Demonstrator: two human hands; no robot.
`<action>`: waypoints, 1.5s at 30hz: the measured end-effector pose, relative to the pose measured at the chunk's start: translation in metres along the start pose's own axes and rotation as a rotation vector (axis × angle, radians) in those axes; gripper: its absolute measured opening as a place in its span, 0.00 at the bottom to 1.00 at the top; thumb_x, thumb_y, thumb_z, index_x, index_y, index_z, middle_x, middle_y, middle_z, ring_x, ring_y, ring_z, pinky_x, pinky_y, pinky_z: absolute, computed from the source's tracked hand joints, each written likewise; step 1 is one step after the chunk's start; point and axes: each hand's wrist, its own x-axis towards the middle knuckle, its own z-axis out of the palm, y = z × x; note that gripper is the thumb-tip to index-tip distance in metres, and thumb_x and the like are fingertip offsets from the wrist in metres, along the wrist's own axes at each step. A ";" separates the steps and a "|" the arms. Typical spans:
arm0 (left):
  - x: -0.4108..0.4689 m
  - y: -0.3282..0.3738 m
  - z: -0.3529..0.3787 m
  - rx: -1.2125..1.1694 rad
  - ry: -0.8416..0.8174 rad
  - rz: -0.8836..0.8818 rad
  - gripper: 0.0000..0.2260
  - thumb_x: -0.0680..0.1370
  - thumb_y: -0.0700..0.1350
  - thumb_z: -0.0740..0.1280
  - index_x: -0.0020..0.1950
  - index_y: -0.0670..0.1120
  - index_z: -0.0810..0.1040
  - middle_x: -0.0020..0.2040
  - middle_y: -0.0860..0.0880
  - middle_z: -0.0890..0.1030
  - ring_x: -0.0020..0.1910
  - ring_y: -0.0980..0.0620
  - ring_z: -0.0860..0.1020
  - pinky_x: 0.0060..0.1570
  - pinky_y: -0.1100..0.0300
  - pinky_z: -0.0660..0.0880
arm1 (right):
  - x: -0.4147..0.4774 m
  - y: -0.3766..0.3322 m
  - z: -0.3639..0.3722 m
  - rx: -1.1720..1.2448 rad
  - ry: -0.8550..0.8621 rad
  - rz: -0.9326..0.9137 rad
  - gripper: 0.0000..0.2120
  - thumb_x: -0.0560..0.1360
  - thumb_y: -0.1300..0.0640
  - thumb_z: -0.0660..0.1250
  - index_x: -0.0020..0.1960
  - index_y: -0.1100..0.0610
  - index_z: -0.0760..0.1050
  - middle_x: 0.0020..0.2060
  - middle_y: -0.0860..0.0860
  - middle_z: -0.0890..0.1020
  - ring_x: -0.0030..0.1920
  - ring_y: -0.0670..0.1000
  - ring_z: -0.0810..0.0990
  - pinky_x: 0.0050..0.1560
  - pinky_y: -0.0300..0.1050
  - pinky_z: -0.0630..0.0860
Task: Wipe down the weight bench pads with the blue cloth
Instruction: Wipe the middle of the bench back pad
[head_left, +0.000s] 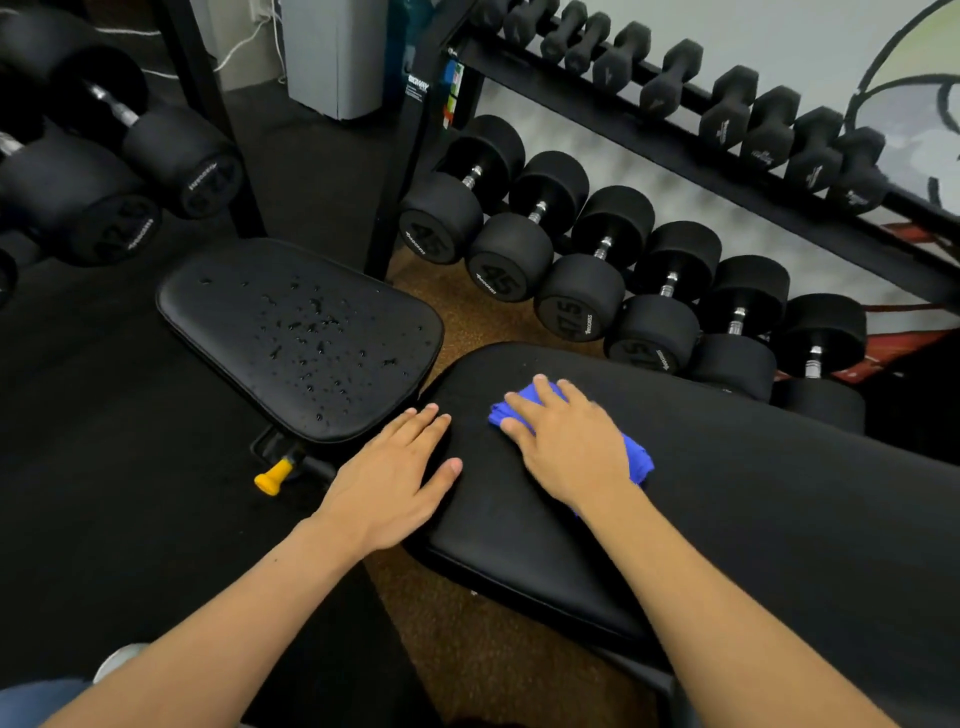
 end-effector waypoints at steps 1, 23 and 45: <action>0.003 0.001 -0.001 -0.017 0.004 -0.012 0.30 0.84 0.64 0.52 0.83 0.51 0.56 0.83 0.54 0.54 0.82 0.55 0.50 0.78 0.61 0.47 | -0.019 -0.002 -0.001 0.005 -0.008 -0.055 0.25 0.83 0.36 0.46 0.79 0.40 0.60 0.80 0.48 0.58 0.79 0.54 0.56 0.74 0.52 0.61; 0.033 0.005 -0.001 -0.021 -0.074 -0.023 0.31 0.83 0.64 0.53 0.83 0.51 0.55 0.83 0.53 0.54 0.82 0.54 0.50 0.76 0.62 0.46 | 0.017 0.078 -0.001 -0.023 0.038 0.051 0.25 0.83 0.35 0.48 0.77 0.39 0.64 0.79 0.47 0.62 0.78 0.53 0.61 0.74 0.50 0.63; 0.035 -0.001 -0.009 -0.042 -0.091 0.006 0.32 0.82 0.65 0.55 0.83 0.53 0.56 0.83 0.56 0.54 0.81 0.57 0.50 0.75 0.64 0.48 | 0.075 0.013 0.004 0.013 -0.003 -0.097 0.24 0.84 0.37 0.48 0.77 0.39 0.63 0.80 0.48 0.60 0.78 0.55 0.59 0.72 0.53 0.64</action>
